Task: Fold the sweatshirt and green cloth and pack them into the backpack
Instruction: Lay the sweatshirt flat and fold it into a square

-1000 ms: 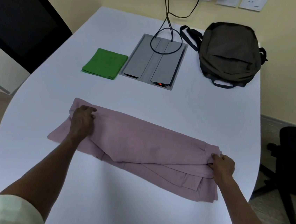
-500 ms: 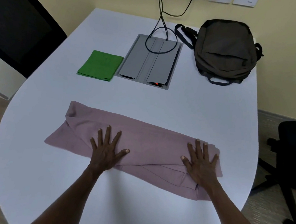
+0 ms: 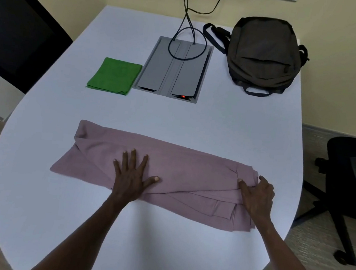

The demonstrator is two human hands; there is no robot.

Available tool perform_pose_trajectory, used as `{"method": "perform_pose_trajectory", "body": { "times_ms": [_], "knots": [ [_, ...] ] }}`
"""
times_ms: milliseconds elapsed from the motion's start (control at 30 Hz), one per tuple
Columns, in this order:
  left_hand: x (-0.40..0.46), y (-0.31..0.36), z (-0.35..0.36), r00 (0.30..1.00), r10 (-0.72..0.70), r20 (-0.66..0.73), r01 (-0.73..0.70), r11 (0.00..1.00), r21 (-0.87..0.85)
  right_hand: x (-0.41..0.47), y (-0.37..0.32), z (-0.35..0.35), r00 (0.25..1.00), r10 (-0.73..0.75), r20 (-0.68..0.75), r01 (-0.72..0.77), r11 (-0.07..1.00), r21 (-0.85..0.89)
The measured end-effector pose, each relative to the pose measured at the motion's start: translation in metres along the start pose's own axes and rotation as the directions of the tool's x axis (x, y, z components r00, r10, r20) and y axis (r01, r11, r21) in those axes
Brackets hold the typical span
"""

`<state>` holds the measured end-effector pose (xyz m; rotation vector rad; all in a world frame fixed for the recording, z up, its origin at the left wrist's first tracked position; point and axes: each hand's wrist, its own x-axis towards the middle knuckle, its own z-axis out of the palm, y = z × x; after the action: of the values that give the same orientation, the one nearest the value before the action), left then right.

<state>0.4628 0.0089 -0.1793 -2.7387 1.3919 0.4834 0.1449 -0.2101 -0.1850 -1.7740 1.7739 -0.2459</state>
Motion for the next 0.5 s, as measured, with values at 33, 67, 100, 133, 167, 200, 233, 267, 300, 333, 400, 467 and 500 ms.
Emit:
{"method": "perform_pose_trajectory", "body": {
  "times_ms": [33,67,100,133,167,200,233,267,300,333,400,467,500],
  "knots": [
    [-0.003,0.009,0.001,0.999,0.048,0.0,-0.048,0.999,-0.015,0.0,-0.001,-0.001,0.998,0.065,0.024,-0.065,0.998,0.012],
    [-0.005,0.02,0.002,0.995,0.101,-0.005,-0.101,0.994,-0.03,0.0,-0.003,-0.002,0.992,0.118,0.051,-0.119,0.992,0.03],
    [-0.008,0.031,0.003,0.989,0.15,-0.011,-0.15,0.988,-0.042,-0.001,-0.005,-0.003,0.984,0.16,0.075,-0.164,0.985,0.045],
    [-0.012,0.042,0.004,0.982,0.19,-0.011,-0.19,0.981,-0.047,0.001,-0.006,-0.002,0.975,0.2,0.099,-0.206,0.977,0.06],
    [-0.015,0.051,0.006,0.977,0.214,0.005,-0.214,0.976,-0.044,0.003,-0.007,-0.002,0.963,0.236,0.128,-0.246,0.967,0.068],
    [-0.02,0.059,0.009,0.974,0.223,0.031,-0.222,0.974,-0.039,0.004,-0.009,-0.003,0.951,0.265,0.16,-0.28,0.957,0.079],
    [-0.024,0.065,0.013,0.974,0.219,0.055,-0.217,0.975,-0.039,0.005,-0.01,-0.003,0.94,0.28,0.195,-0.302,0.949,0.094],
    [-0.027,0.069,0.016,0.976,0.208,0.069,-0.205,0.978,-0.047,0.006,-0.01,-0.003,0.932,0.28,0.229,-0.312,0.942,0.119],
    [-0.03,0.072,0.018,0.977,0.199,0.076,-0.195,0.979,-0.057,0.005,-0.012,-0.005,0.928,0.269,0.259,-0.315,0.936,0.157],
    [-0.032,0.072,0.019,0.977,0.195,0.082,-0.19,0.98,-0.065,0.004,-0.012,-0.006,0.927,0.251,0.278,-0.312,0.928,0.203],
    [-0.035,0.071,0.02,0.975,0.2,0.098,-0.193,0.978,-0.076,0.001,-0.013,-0.01,0.933,0.204,0.296,-0.289,0.916,0.279],
    [-0.036,0.066,0.02,0.97,0.213,0.117,-0.202,0.975,-0.096,-0.005,-0.015,-0.015,0.942,0.137,0.308,-0.241,0.912,0.331],
    [-0.037,0.063,0.02,0.968,0.22,0.122,-0.208,0.972,-0.111,-0.007,-0.017,-0.018,0.943,0.1,0.317,-0.215,0.911,0.351]
  ]
}}
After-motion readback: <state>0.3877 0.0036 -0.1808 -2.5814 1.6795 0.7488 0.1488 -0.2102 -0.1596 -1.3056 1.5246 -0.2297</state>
